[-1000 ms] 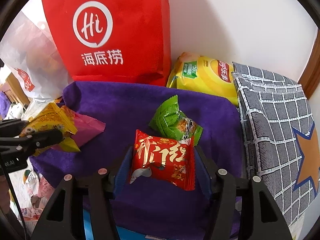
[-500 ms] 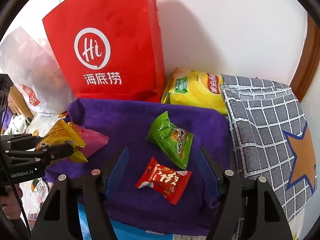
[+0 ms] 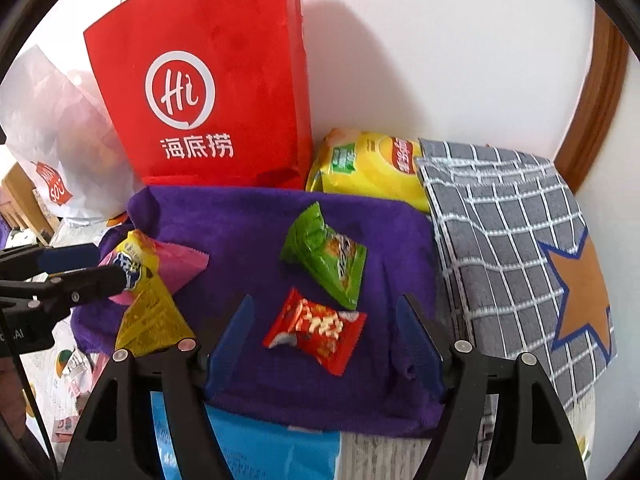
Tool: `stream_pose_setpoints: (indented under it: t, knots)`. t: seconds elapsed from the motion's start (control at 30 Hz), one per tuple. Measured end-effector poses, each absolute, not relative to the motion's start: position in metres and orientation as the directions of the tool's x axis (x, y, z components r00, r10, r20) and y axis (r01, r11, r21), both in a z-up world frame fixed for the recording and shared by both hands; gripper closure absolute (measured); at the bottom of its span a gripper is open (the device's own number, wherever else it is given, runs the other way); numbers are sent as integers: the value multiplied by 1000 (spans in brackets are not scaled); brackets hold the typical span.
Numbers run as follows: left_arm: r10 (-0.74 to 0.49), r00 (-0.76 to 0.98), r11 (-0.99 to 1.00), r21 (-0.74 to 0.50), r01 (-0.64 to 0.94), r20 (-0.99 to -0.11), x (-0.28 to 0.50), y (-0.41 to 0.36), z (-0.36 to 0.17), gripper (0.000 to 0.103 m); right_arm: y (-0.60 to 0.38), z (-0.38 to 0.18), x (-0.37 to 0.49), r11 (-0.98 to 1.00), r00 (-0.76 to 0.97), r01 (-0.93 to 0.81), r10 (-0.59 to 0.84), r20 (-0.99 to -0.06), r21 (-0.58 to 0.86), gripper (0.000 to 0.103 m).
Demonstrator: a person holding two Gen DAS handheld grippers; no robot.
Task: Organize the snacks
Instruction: 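Open the right tool to drop the red bag while the left tool releases the yellow bag, then withdraw both open tools from the towel toward the snack pile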
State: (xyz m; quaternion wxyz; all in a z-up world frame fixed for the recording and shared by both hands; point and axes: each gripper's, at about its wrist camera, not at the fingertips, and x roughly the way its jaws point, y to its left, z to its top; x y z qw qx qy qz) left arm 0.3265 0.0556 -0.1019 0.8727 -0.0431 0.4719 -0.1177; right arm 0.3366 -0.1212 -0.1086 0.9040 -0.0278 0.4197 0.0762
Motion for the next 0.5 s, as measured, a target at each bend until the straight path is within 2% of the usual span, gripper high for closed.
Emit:
stream_pose_setpoints:
  t: [0.17, 0.3, 0.5]
  knots:
    - [-248, 535, 968, -185, 169, -808, 321, 55, -94, 45, -129, -107, 321, 992, 625, -123, 81, -777, 5, 28]
    - [-247, 540, 968, -181, 172, -805, 317, 56, -88, 44, -137, -104, 309, 996, 628, -84, 39, -777, -18, 20]
    - [-238, 555, 970, -163, 182, -797, 310, 54, -79, 44, -151, -94, 290, 998, 657, -56, 31, -753, -8, 20]
